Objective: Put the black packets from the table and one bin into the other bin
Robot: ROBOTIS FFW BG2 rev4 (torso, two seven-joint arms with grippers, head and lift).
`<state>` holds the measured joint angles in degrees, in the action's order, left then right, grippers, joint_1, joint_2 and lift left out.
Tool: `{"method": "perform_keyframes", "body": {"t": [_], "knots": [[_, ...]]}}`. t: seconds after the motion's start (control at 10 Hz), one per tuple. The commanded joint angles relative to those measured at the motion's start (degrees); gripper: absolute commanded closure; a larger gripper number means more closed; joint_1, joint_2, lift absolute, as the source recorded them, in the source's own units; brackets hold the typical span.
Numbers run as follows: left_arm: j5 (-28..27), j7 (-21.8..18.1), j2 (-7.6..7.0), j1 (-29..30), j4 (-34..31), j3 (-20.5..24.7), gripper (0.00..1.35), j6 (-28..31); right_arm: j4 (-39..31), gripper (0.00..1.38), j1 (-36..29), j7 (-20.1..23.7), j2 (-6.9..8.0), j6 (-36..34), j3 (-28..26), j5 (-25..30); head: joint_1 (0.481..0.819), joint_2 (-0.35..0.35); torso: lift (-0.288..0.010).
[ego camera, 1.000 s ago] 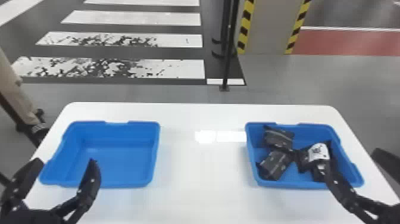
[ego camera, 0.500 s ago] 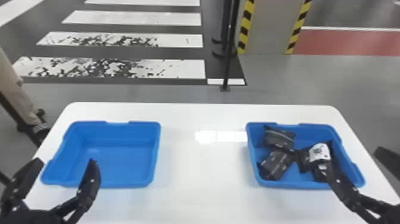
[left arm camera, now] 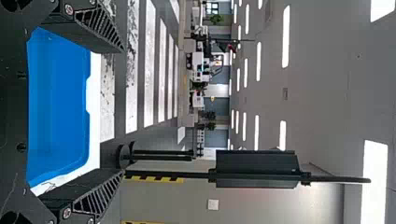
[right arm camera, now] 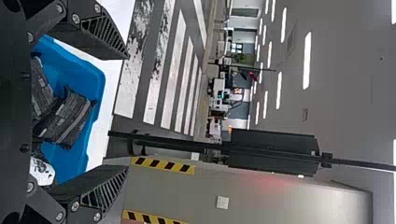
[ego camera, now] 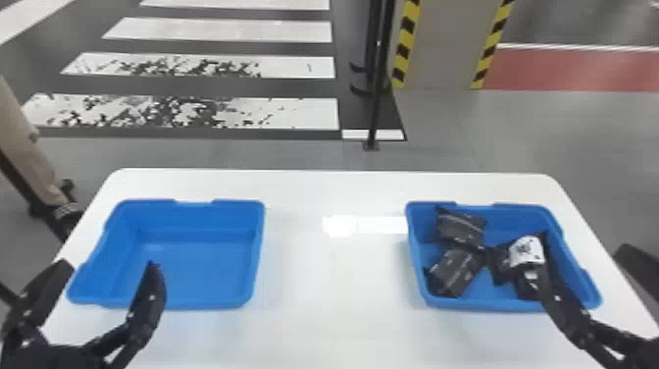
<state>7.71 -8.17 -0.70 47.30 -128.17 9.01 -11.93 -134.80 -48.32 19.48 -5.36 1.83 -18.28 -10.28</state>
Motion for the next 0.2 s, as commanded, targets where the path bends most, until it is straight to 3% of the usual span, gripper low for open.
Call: {"method": "perform_keyframes", "body": {"t": [0.0, 0.1], "knots": [[0.06, -0.18, 0.0, -0.06, 0.14, 0.02, 0.12, -0.02, 0.16, 0.2, 0.09, -0.06, 0.0, 0.0, 0.0, 0.0, 0.695, -0.028, -0.11], [0.06, -0.26, 0.0, -0.2, 0.28, -0.09, 0.12, -0.16, 0.3, 0.2, 0.23, -0.06, 0.0, 0.0, 0.11, 0.0, 0.695, -0.028, -0.11]]}}
